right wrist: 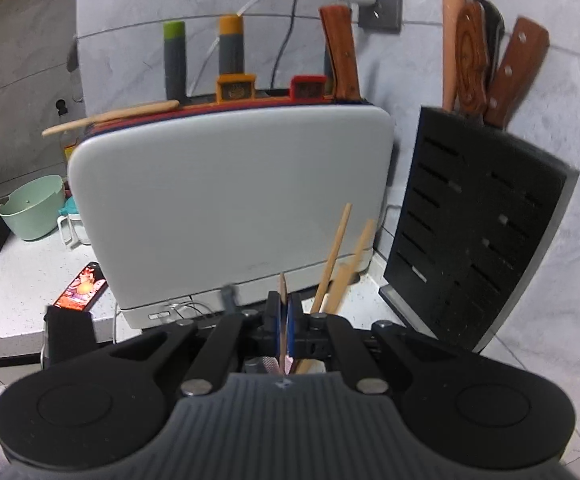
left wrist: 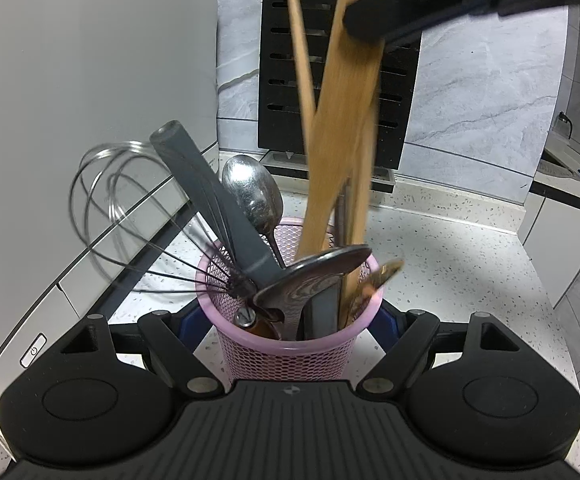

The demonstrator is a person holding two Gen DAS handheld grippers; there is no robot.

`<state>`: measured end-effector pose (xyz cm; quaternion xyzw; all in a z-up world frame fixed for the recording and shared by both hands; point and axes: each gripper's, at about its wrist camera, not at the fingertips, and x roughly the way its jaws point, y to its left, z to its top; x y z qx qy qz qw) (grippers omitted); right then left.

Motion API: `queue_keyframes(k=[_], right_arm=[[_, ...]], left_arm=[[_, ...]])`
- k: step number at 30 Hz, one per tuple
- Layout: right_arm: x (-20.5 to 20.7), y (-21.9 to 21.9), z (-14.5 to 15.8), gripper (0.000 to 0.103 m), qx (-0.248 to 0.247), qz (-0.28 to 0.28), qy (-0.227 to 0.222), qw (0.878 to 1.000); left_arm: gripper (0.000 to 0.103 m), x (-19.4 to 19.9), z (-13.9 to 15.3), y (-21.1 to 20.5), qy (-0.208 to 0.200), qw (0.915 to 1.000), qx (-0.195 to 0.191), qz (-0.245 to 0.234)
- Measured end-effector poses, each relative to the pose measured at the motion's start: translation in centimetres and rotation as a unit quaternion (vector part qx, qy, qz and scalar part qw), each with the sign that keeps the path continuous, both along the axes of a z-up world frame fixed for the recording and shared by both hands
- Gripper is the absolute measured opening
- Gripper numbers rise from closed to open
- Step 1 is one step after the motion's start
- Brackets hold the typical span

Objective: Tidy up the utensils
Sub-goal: 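Lower the wooden spatula into the pink cup and open the right tool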

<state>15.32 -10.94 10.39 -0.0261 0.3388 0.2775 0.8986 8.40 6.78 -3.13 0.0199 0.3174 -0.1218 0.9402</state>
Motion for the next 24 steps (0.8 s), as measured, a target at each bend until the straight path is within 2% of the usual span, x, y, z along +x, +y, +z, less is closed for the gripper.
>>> queue_keyframes(k=[8, 16, 19, 20, 21, 23, 24], right_arm=[[0.6, 0.5, -3.3, 0.0, -0.016, 0.003, 0.032, 0.999], [0.7, -0.2, -3.8, 0.0, 0.002, -0.019, 0.022, 1.0], [0.4, -0.5, -4.1, 0.003, 0.023, -0.024, 0.021, 0.999], [0.1, -0.6, -4.1, 0.01, 0.027, -0.025, 0.02, 0.999], [-0.2, -0.8, -4.2, 0.022, 0.032, -0.029, 0.015, 0.999], [-1.1, -1.2, -4.2, 0.035, 0.045, -0.039, -0.001, 0.998], [-1.5, -1.5, -4.2, 0.037, 0.051, -0.044, -0.01, 0.998]], left_arm=[[0.093, 0.3, 0.1, -0.1, 0.0, 1.0, 0.0, 0.0], [0.093, 1.2, -0.2, -0.2, -0.012, 0.9999, -0.007, 0.0], [0.094, 1.3, -0.2, -0.5, -0.012, 0.9999, -0.004, 0.003], [0.095, 1.3, -0.2, -0.5, -0.011, 0.9999, -0.004, 0.003], [0.098, 1.3, -0.2, -0.5, -0.012, 0.9999, -0.002, 0.006], [0.098, 1.1, -0.2, -0.3, -0.01, 0.9999, -0.003, 0.006], [0.098, 0.9, -0.2, -0.3, -0.009, 0.9999, -0.005, 0.006]])
